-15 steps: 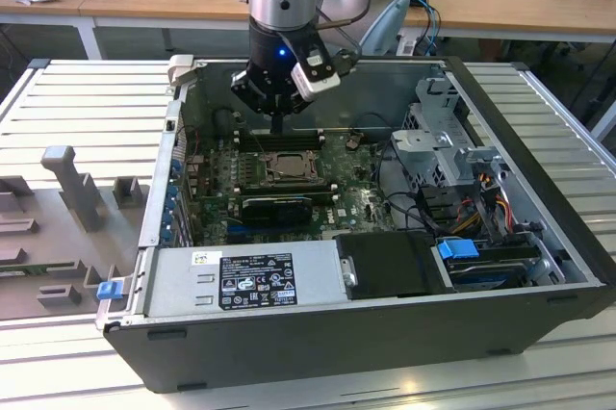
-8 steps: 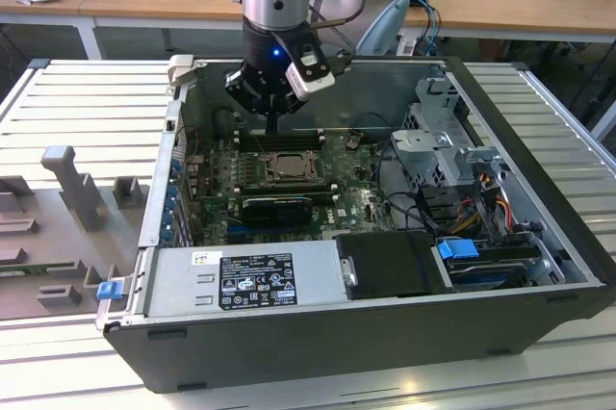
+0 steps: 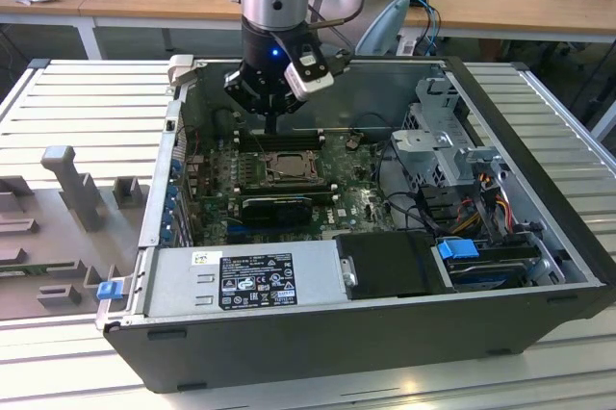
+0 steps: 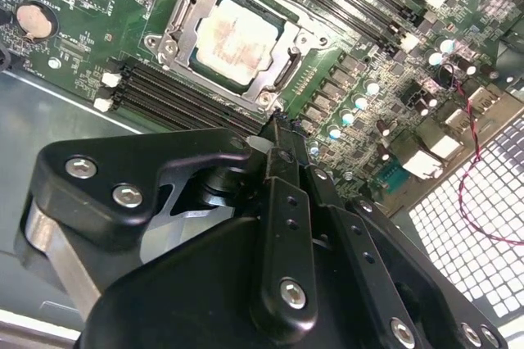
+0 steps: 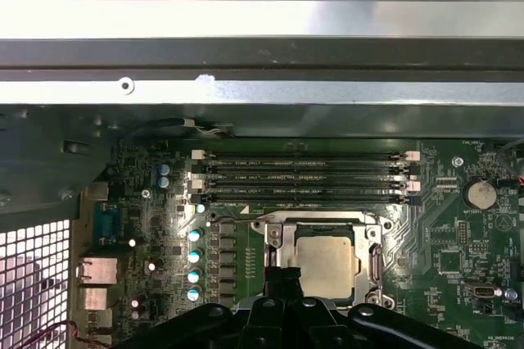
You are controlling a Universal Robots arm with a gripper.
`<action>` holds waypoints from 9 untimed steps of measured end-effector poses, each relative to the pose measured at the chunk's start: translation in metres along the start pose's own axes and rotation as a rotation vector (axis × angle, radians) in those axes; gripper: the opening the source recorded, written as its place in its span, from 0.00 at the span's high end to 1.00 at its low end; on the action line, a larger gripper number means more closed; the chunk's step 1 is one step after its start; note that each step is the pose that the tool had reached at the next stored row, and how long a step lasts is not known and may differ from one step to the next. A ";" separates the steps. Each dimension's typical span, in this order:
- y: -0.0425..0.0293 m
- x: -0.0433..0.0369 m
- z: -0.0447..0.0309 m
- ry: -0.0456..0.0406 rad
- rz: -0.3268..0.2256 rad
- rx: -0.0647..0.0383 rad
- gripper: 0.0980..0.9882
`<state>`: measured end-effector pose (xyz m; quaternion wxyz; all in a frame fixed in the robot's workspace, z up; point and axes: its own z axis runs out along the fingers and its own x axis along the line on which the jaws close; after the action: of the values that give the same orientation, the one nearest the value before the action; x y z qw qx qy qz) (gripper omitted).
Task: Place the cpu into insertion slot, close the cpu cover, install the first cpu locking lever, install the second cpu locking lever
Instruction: 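Install the first cpu locking lever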
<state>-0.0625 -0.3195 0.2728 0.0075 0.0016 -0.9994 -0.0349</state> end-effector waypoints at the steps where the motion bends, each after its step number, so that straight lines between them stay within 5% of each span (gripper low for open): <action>1: 0.0000 0.0001 0.0000 0.0001 0.000 0.000 0.99; 9: 0.0000 0.0082 0.0002 0.0002 -0.003 -0.001 0.99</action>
<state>-0.0708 -0.3195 0.2727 0.0075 0.0033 -0.9993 -0.0353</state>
